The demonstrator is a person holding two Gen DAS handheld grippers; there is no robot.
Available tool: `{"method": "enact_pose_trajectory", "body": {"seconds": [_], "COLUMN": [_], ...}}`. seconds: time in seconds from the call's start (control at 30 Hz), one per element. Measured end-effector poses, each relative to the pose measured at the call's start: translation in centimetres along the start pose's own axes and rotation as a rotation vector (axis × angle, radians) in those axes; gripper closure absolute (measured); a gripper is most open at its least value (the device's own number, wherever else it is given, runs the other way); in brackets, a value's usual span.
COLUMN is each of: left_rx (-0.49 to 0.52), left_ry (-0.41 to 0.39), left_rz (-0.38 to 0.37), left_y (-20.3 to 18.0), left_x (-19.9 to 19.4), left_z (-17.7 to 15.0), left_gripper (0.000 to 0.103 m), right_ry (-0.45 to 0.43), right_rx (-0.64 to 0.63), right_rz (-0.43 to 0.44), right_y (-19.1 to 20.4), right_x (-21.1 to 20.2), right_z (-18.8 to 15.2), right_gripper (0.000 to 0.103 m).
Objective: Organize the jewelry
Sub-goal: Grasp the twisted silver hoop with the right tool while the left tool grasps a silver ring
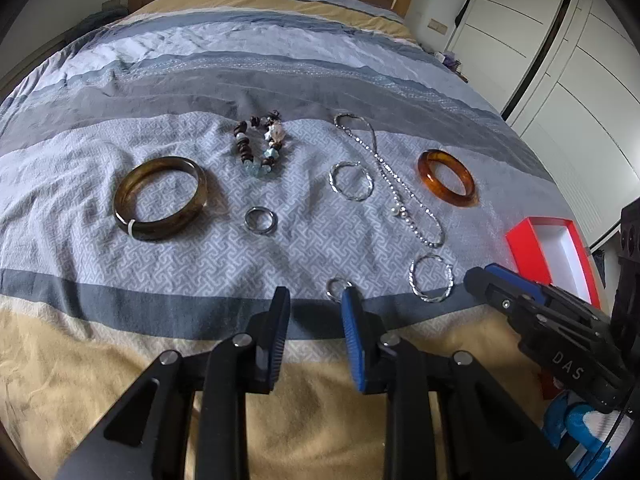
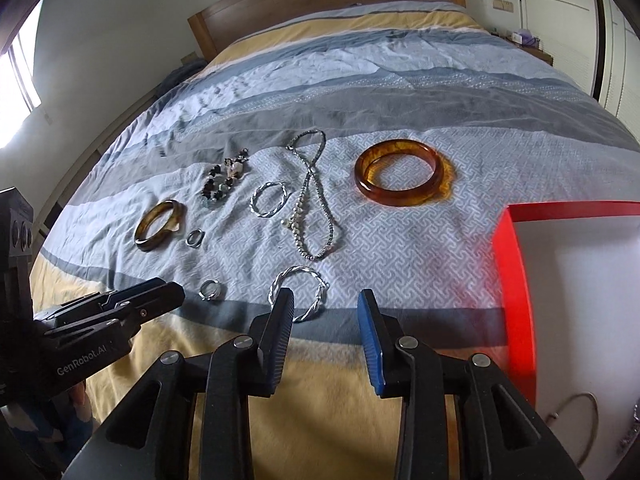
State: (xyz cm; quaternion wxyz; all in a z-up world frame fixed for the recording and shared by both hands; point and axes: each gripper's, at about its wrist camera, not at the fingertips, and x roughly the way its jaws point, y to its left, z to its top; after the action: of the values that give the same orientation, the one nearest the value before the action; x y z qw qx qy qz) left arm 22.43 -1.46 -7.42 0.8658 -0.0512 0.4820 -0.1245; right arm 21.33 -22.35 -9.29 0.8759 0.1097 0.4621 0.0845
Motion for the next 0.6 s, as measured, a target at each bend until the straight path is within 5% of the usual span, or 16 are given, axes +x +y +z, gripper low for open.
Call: {"method": "enact_pose_trajectory", "body": {"seconds": [0.47,0.6], "left_rx": [0.16,0.174], "left_ry": [0.07,0.061], "left_rz": [0.032,0.036], "left_y": [-1.9,-2.3], "left_x": [4.3,5.0], "left_z": [-0.8,-0.4], "left_gripper": [0.081,0.09], "right_ry": [0.046,0.039], "right_rx": [-0.062,-0.095], "right_rz": [-0.028,-0.056], "right_y": [0.4,0.5], "right_x": [3.9,4.6], "right_z": [-0.4,-0.6], "right_gripper": [0.07,0.085]}}
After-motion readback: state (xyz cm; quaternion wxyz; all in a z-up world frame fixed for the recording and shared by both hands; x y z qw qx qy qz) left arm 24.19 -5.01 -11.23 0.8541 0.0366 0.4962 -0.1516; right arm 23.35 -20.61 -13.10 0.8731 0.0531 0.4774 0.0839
